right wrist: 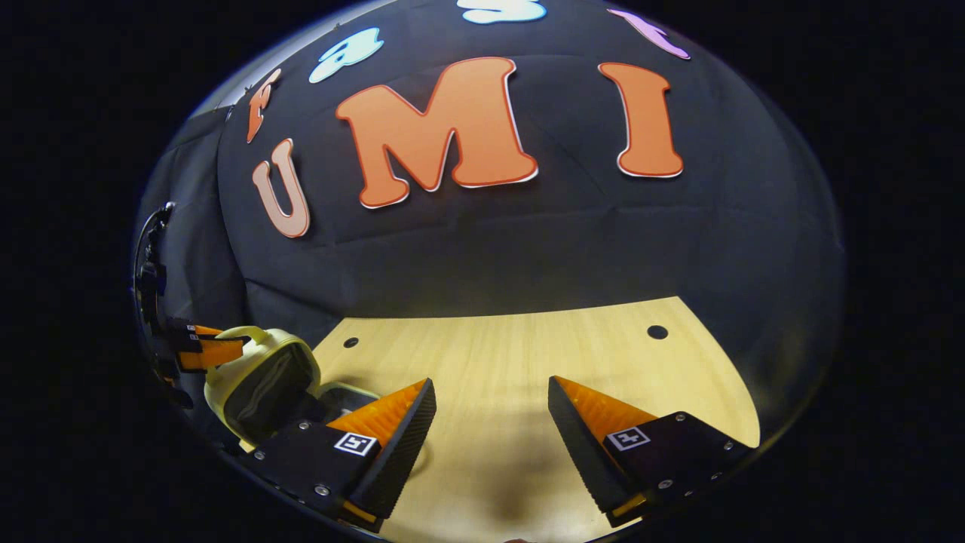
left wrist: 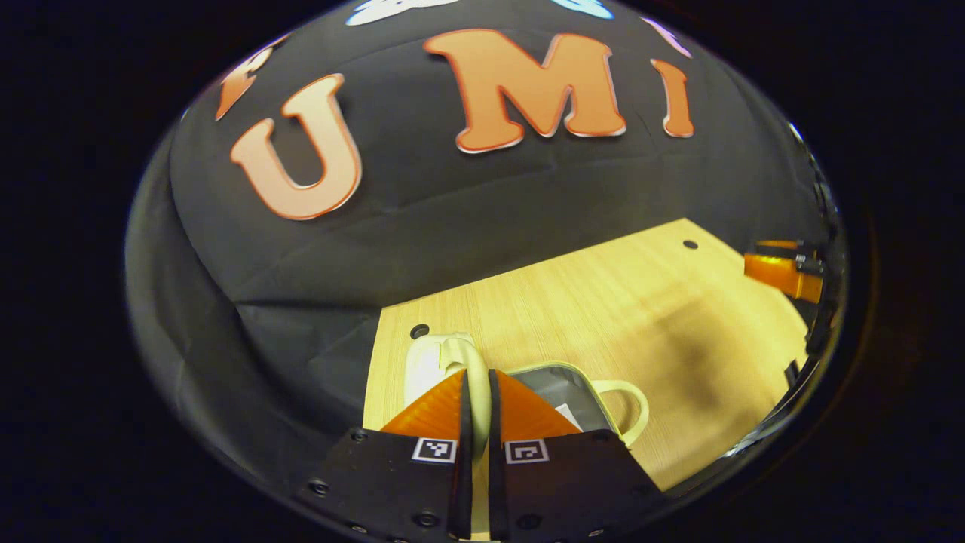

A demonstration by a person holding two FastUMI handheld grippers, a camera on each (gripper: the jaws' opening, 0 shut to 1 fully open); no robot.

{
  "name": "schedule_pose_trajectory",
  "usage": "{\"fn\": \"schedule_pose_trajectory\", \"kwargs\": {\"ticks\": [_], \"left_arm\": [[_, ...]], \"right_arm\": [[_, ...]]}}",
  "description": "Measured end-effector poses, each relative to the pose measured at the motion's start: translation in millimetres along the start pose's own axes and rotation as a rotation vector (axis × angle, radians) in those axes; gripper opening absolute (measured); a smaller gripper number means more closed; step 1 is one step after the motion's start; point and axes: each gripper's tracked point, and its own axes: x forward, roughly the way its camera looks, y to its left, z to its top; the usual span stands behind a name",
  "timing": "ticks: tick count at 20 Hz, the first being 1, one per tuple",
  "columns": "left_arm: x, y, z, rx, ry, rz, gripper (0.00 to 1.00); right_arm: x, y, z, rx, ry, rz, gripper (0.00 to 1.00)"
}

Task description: First open the suitcase, pack the skin care products into it, and then close the suitcase.

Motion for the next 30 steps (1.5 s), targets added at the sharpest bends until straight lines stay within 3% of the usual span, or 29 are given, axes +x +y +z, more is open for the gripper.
{"fn": "schedule_pose_trajectory", "kwargs": {"ticks": [2, 5, 11, 14, 21, 24, 25, 26, 29, 30], "left_arm": [[9.7, -35.2, -2.0, 0.079, 0.012, 0.044, 0.09], [30.9, -94.4, -14.2, 0.147, 0.041, 0.048, 0.09], [94.8, -183.6, -70.4, 0.143, 0.133, 0.010, 0.10], [122.1, -205.4, -97.3, 0.105, 0.145, 0.005, 0.09], [120.1, -208.5, -101.5, 0.035, 0.129, 0.022, 0.12], [116.6, -214.7, -105.0, -0.037, 0.134, -0.017, 0.16], [117.0, -216.1, -103.6, -0.075, 0.121, -0.034, 0.34], [113.3, -217.8, -95.1, -0.100, 0.097, -0.051, 0.37], [99.1, -217.6, -61.7, -0.122, 0.005, -0.053, 1.00], [93.9, -215.7, -46.5, -0.128, -0.035, -0.050, 1.00]], "right_arm": [[-1.2, -20.1, -6.9, -0.003, 0.015, 0.013, 0.95], [-2.9, -54.0, -16.9, -0.001, 0.023, 0.003, 0.95], [-3.2, -108.1, -52.6, 0.001, 0.068, -0.048, 0.95], [-6.7, -121.4, -65.5, -0.003, 0.087, -0.061, 0.96], [-15.2, -117.3, -73.7, 0.002, 0.121, -0.033, 0.95], [-17.7, -113.5, -72.3, -0.003, 0.138, -0.029, 0.96], [-19.1, -113.0, -70.2, -0.010, 0.139, -0.034, 0.96], [-20.8, -113.1, -69.6, -0.012, 0.141, -0.040, 0.96], [-25.2, -108.3, -67.4, -0.004, 0.145, -0.045, 0.96], [-27.4, -106.5, -65.2, -0.006, 0.138, -0.051, 0.95]]}}
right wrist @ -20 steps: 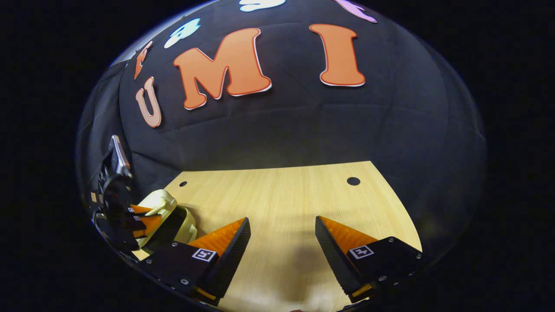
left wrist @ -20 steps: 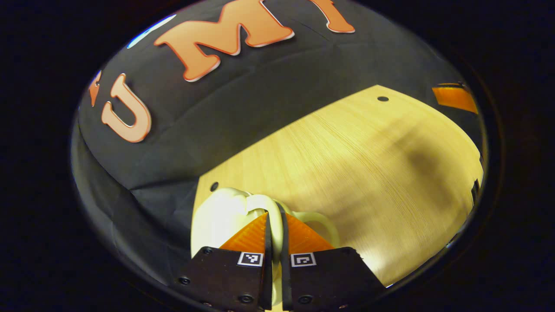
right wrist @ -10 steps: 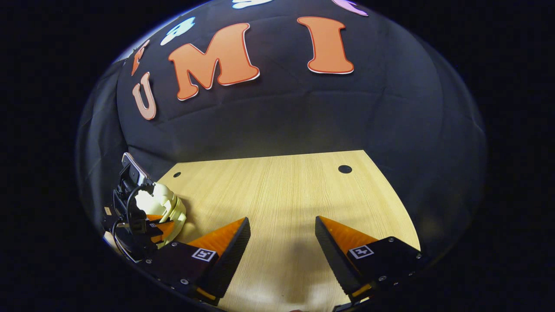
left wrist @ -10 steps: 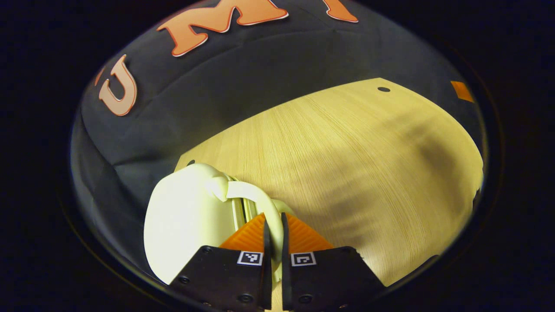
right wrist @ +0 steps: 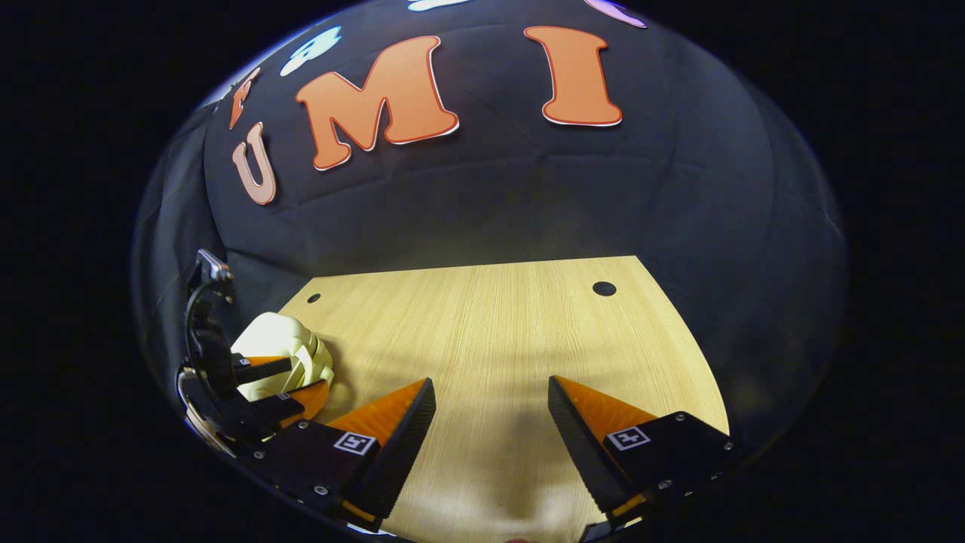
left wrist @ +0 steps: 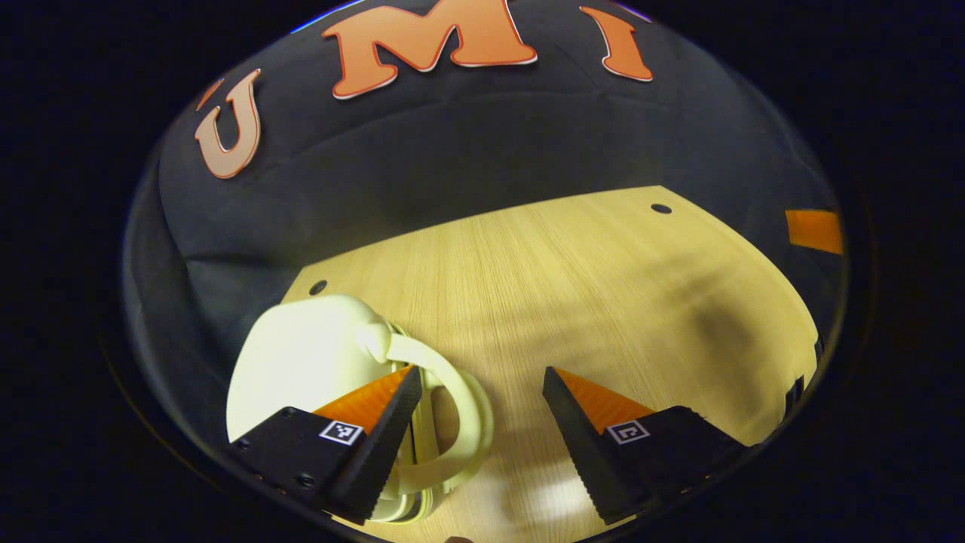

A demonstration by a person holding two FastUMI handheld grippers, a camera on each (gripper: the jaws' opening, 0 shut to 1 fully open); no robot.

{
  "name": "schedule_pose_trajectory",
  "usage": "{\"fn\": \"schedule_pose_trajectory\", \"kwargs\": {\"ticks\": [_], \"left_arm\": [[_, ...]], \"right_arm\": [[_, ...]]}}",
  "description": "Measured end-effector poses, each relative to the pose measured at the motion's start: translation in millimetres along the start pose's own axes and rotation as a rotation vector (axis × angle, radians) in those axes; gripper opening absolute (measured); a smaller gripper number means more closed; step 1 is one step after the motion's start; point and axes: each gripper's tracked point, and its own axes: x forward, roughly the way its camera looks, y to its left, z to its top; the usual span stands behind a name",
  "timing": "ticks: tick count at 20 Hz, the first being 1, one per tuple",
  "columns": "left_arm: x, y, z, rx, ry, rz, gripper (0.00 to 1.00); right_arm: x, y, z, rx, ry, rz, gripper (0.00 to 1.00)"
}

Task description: First open the suitcase, pack the skin care products into it, and then close the suitcase.

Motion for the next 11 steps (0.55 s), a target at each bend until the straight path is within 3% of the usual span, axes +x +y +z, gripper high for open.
{"fn": "schedule_pose_trajectory", "kwargs": {"ticks": [5, 11], "left_arm": [[-54.7, 12.1, 92.0, -0.073, -0.240, 0.008, 1.00], [-137.0, 77.5, 171.5, -0.121, -0.446, 0.037, 1.00]], "right_arm": [[-28.6, 12.6, 34.2, -0.001, -0.102, -0.019, 0.95], [-75.8, 24.0, 93.3, -0.029, -0.289, -0.053, 0.96]]}}
